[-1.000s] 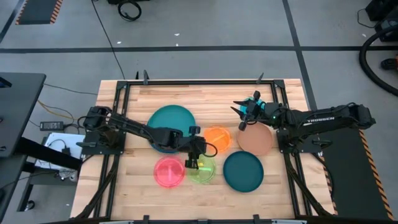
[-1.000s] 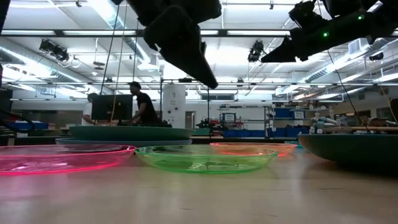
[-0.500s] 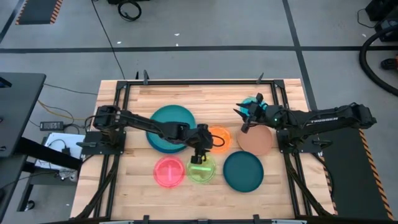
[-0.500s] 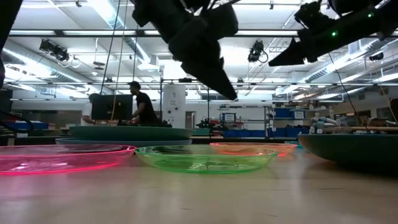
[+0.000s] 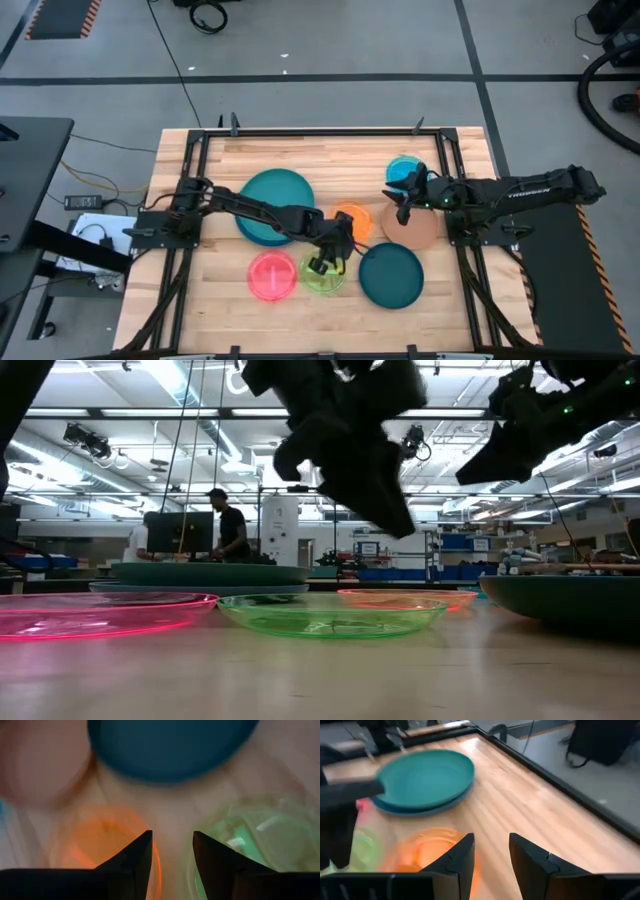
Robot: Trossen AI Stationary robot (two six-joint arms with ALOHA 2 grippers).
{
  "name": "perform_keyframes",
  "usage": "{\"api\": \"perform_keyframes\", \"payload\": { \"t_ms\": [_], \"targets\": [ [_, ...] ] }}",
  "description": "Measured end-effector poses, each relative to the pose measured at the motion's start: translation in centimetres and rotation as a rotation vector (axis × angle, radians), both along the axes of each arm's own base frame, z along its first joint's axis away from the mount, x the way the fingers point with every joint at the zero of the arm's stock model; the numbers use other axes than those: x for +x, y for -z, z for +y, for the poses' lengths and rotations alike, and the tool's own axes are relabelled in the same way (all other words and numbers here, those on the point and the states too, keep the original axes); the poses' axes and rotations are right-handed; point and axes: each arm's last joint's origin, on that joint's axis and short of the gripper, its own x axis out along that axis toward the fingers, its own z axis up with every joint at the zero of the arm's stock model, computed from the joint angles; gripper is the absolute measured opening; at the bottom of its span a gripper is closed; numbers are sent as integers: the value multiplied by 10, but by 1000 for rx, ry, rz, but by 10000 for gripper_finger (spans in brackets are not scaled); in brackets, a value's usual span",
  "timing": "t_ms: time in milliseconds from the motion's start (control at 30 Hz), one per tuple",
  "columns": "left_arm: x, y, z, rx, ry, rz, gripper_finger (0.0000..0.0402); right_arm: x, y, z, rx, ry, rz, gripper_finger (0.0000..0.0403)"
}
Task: Stack plastic plates
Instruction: Stack the dark blue plate on the green plate
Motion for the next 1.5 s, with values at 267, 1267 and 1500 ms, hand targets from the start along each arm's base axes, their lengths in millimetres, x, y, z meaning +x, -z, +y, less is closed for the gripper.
{"api": "perform_keyframes", "payload": {
  "t_ms": [267, 1267, 1500],
  "targets": [
    [5, -7, -41, 128, 260, -183, 149, -6, -5, 9, 106, -50, -70, 132],
    [28, 36, -39, 1, 377, -260, 148, -19, -71, 17, 142, -185, -324, 132],
    [40, 46, -62, 127, 422, -126, 142, -21, -70, 16, 113, -174, -300, 132]
  ]
}}
